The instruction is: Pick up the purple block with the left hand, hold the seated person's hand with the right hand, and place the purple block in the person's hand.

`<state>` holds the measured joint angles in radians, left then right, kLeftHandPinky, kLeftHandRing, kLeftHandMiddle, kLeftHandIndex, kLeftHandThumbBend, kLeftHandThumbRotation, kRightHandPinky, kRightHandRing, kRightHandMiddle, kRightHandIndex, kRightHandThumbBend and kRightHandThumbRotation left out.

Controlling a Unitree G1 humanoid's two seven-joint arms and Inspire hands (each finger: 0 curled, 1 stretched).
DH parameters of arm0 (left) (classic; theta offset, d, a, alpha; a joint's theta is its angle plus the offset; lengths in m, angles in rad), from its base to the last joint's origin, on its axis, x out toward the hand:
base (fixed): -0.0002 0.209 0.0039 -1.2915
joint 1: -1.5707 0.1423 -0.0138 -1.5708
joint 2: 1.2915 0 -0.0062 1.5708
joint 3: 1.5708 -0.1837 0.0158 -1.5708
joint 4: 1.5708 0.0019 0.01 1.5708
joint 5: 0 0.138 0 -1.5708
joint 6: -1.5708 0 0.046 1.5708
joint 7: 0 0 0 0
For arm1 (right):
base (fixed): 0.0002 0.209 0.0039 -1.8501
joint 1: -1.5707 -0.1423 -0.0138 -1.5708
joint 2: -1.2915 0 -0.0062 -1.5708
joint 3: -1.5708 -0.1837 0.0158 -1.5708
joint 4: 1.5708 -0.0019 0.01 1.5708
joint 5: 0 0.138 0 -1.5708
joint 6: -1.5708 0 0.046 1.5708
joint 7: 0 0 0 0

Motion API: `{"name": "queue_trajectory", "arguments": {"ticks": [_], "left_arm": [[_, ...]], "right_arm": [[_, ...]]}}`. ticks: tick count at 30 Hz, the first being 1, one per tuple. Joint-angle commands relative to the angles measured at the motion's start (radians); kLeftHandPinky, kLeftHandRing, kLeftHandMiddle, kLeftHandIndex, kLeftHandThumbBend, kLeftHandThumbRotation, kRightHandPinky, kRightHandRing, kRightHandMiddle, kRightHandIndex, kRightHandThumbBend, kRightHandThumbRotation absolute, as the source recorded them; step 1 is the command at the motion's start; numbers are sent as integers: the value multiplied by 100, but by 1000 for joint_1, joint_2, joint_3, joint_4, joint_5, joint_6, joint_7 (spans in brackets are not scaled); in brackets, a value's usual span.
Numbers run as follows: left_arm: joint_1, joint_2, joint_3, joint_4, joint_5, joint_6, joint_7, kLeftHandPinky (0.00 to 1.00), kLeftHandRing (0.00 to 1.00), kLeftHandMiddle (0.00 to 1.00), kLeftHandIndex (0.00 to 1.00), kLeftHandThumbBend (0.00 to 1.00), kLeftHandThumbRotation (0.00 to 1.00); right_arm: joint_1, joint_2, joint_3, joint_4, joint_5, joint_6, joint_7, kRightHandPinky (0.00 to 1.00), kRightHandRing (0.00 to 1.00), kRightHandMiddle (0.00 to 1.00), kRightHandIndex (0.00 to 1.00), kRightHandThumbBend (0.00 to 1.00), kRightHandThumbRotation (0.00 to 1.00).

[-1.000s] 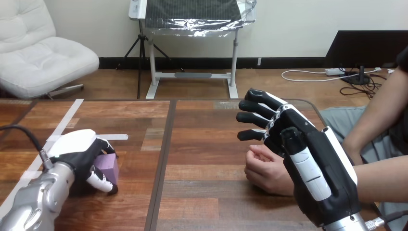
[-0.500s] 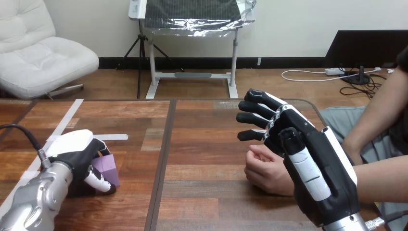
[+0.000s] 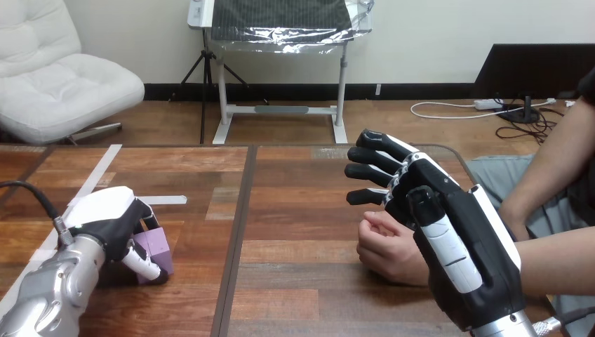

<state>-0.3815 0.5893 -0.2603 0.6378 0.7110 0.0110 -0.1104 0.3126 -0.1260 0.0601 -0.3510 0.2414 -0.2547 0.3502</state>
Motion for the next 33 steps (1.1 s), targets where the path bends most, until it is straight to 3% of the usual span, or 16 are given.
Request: {"name": "queue_trajectory", "arguments": {"ticks": [1,8,14,19,26,33], "left_arm": [[-58,9,2,2,-12,-8,27,46,45,49,52,69,0],[-51,10,12,3,-25,-22,50,45,46,51,50,70,0],[-47,11,15,-4,-34,-19,59,34,39,46,48,72,0],[-40,13,23,-22,-48,-14,63,21,27,38,48,73,0],[-16,18,40,-84,-67,-6,65,11,17,28,47,75,0],[18,25,56,-182,-74,22,51,11,18,29,48,74,0]], "right_arm": [[-50,-3,-13,-44,12,-19,-3,68,80,81,82,73,77],[-57,-5,-15,-31,5,-25,0,69,80,81,82,73,77],[-69,-13,-22,-12,-14,-29,-1,69,81,82,82,73,77],[-84,-24,-32,8,-38,-33,-1,69,81,82,82,72,78],[-122,-52,-62,59,-79,-52,3,68,80,81,82,69,77],[-163,-81,-92,111,-123,-73,-14,68,80,82,81,73,74]]}}
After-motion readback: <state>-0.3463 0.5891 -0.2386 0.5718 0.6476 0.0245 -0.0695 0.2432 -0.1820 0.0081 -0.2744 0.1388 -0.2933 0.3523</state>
